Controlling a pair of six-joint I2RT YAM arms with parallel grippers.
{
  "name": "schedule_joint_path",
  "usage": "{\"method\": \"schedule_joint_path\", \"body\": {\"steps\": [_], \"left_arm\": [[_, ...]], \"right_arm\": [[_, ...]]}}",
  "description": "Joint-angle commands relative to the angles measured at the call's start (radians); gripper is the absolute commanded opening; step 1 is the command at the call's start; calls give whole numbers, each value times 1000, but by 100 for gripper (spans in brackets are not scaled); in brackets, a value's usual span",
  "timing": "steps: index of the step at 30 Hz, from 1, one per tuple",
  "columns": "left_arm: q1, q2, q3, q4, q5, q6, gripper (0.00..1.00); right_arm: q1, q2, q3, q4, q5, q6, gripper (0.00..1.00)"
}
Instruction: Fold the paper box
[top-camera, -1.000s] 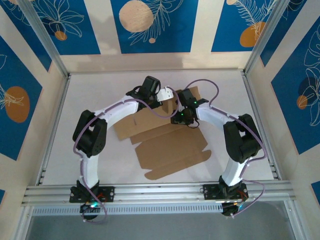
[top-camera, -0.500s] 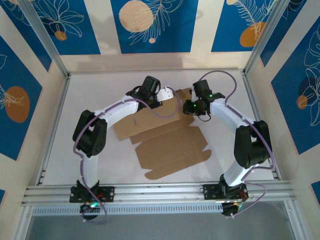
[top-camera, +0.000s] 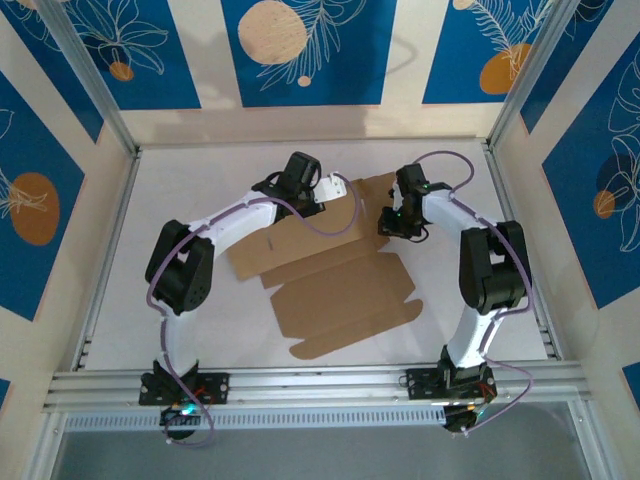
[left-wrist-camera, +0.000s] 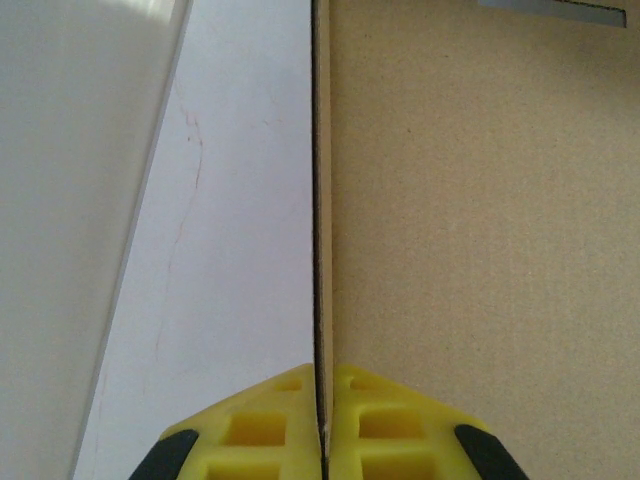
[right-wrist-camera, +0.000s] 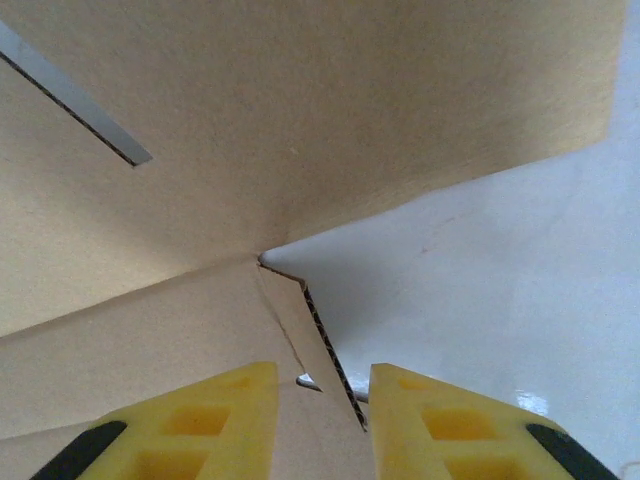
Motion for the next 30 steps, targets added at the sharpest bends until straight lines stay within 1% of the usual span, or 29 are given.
{"method": "schedule_joint_path", "body": {"steps": [1,3,7,12,16,19,24,30], "left_arm": [[-2,2,33,8,-1,12,0],[-1,1,34,7,-1,13,0],[-2,4,40,6,-1,12,0],[-6,6,46,0,-1,12,0],[-11,8,51,-4,-4,12,0],[-14,9,51,-6,-6,13,0],[-20,8,51,-12,-8,13,0],[-23,5,56,-18,-10,15,0]], "right_arm": [[-6,22,25,-20,-49,-14,32],[-5,24,21,-22,-47,-15,31],[-2,14,14,-14,-86,-9,28],[12,-1,-12,19,-176,9,23],[24,-2,-35,53,-250,32,21],[44,3,-42,74,-278,45,20],[82,69,0,44,-265,47,22],[108,177,60,-35,-189,58,25]]}}
